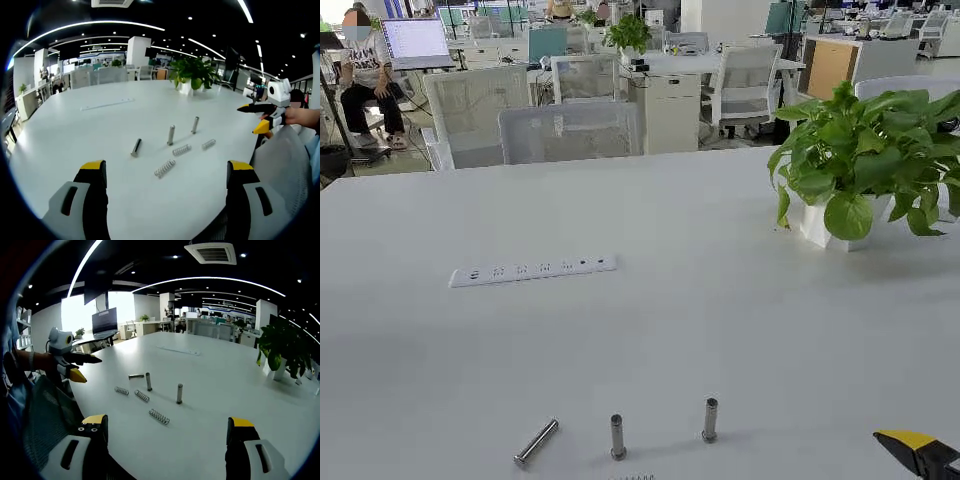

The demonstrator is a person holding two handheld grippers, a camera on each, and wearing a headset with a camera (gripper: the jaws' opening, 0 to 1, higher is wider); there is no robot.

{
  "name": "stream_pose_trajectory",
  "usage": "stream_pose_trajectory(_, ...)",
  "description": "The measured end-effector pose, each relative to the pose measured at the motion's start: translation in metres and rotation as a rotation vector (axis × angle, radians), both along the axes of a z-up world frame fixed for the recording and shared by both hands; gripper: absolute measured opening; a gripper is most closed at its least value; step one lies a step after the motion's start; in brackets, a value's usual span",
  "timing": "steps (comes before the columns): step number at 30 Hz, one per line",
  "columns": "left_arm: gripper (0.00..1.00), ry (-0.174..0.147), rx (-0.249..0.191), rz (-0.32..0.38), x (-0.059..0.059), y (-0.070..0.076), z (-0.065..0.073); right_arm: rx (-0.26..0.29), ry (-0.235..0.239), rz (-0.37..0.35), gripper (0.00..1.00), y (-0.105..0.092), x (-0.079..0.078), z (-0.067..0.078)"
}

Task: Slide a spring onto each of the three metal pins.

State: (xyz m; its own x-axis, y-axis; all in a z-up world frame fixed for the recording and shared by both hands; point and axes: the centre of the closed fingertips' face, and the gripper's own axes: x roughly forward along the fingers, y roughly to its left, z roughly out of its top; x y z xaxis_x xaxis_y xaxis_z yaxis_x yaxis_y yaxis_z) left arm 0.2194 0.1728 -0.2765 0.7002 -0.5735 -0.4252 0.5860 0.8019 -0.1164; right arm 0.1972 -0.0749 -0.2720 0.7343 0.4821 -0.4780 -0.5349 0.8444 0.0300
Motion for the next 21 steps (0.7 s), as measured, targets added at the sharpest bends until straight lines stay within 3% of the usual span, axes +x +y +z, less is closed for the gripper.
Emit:
stream_pose_trajectory(7,0.99,-0.026,-0.011,0.039,-0.006,0.006,0.007,0.007,-0.015,0.010,0.99,0.004,0.000,0.002)
stream_pose_trajectory(11,0.99,-0.015,-0.009,0.046,-0.008,0.010,0.004,-0.024,-0.022,0.003,0.99,-0.001,0.000,-0.001)
stream_pose_trajectory(21,0.99,-0.004,-0.001,0.033,-0.008,0.009,0.002,-0.019,-0.017,-0.009,0.98,-0.005,0.001,-0.003)
